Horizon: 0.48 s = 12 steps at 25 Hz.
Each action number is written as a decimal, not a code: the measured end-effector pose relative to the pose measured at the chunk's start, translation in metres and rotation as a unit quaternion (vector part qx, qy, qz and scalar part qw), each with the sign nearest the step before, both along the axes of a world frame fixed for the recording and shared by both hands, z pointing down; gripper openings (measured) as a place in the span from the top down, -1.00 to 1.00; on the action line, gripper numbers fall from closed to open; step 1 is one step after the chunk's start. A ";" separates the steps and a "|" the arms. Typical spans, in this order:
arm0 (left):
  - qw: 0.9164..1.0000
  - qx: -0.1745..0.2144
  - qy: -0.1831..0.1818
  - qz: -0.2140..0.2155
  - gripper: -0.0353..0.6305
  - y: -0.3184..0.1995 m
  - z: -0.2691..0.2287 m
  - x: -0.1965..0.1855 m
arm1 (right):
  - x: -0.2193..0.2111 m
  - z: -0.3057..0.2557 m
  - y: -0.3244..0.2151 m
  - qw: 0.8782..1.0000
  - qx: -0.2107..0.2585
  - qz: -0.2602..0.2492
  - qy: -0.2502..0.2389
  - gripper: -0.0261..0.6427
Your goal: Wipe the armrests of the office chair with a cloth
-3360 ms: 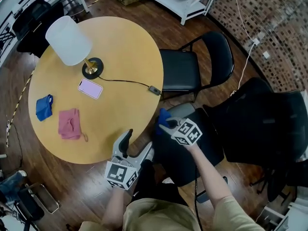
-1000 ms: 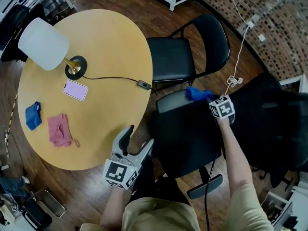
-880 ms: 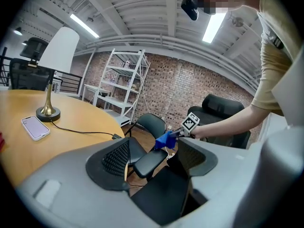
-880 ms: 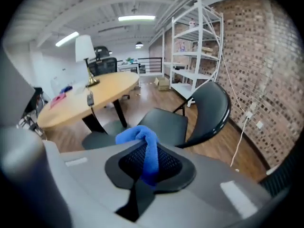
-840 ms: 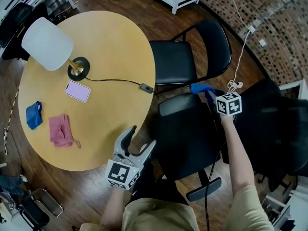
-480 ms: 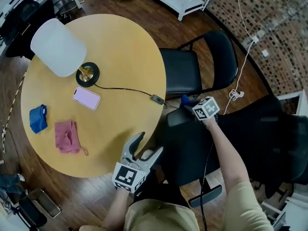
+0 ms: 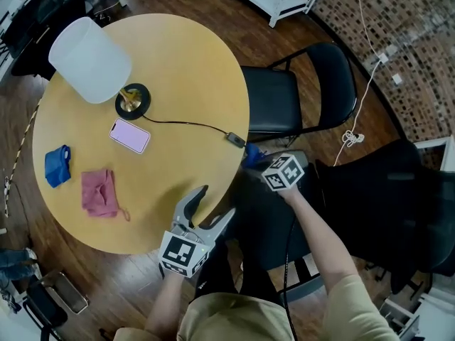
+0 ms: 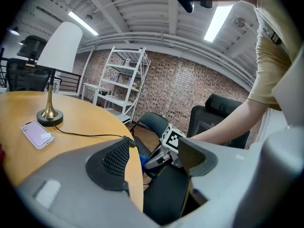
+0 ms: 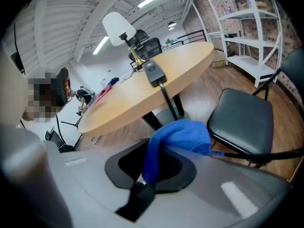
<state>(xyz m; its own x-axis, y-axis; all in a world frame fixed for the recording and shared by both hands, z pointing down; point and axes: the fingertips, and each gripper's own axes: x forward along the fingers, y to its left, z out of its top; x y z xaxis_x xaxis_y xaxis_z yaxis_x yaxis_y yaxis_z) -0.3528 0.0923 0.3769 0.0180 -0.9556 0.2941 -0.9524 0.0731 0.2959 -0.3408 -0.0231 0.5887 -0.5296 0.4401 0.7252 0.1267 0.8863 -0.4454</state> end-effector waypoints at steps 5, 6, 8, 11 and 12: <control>1.000 0.001 0.004 -0.018 -0.05 0.000 -0.013 0.017 | 0.039 0.003 0.045 0.998 -0.019 -0.052 0.008 0.84; 1.000 0.003 0.005 -0.020 -0.05 0.000 -0.016 0.021 | 0.051 0.006 0.050 0.997 -0.018 -0.068 0.020 0.84; 1.000 0.005 0.006 -0.019 -0.05 -0.001 -0.018 0.030 | 0.074 0.013 0.051 0.995 -0.005 -0.091 0.043 0.84; 1.000 0.002 0.008 -0.015 -0.05 -0.003 -0.016 0.042 | 0.107 0.024 0.021 0.994 0.025 -0.080 0.076 0.84; 1.000 0.001 0.009 -0.013 -0.05 -0.005 -0.016 0.045 | 0.117 0.028 0.002 0.993 0.041 -0.065 0.089 0.84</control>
